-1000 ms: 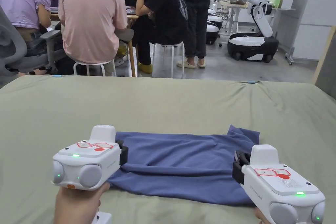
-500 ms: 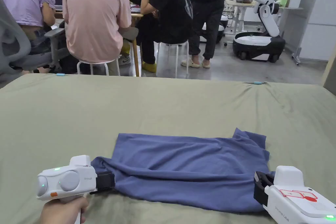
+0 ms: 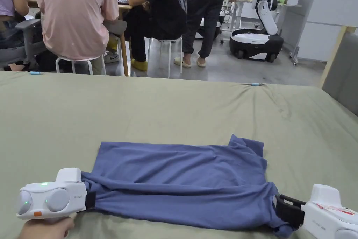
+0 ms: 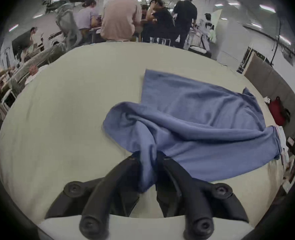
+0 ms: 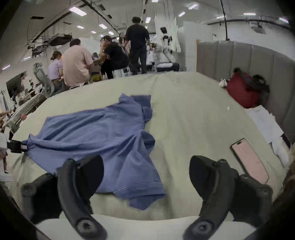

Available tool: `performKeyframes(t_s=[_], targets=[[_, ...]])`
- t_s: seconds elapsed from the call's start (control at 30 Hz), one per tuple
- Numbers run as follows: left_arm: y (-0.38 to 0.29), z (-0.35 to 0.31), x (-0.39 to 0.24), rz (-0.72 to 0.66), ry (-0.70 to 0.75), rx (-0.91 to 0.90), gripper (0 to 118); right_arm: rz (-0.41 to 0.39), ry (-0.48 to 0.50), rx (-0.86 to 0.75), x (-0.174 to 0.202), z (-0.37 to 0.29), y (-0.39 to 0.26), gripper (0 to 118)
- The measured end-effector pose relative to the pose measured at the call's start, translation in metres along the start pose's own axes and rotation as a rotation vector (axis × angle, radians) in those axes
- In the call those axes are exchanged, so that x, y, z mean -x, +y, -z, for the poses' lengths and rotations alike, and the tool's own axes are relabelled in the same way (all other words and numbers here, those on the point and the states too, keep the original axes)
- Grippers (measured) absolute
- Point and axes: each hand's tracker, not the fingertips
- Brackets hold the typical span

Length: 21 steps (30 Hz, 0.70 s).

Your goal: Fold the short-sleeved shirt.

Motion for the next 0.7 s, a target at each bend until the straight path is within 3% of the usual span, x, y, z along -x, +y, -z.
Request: performKeyframes(t_s=[0.07,0.17,0.2,0.27,0.37,0.43,0.63,0.7], targets=[[-0.001,-0.008,-0.003,0.018,-0.003,-0.014,13,-0.01,-0.014,0.05,0.0,0.021,-0.005,102],[-0.001,-0.009,0.0,0.005,-0.03,-0.006,12,0.006,0.04,0.134,0.003,0.046,-0.016,102],[-0.002,-0.009,0.001,0.004,-0.029,-0.008,12,0.015,0.058,0.168,0.003,0.053,-0.018,96],[-0.001,-0.004,0.008,0.002,-0.034,0.002,11,0.017,0.085,0.228,0.005,0.06,-0.024,48],[-0.004,-0.01,0.012,0.002,-0.043,-0.01,11,0.005,0.074,0.18,0.008,0.045,-0.019,28],[-0.003,-0.015,0.015,0.013,-0.044,-0.017,11,0.007,0.087,0.171,0.009,0.032,-0.011,26],[-0.003,-0.048,0.018,0.054,-0.061,-0.022,11,-0.145,0.081,0.143,0.019,-0.014,0.005,26],[-0.008,-0.055,0.02,0.074,-0.067,-0.002,11,-0.159,0.077,0.156,0.017,-0.022,0.001,26]])
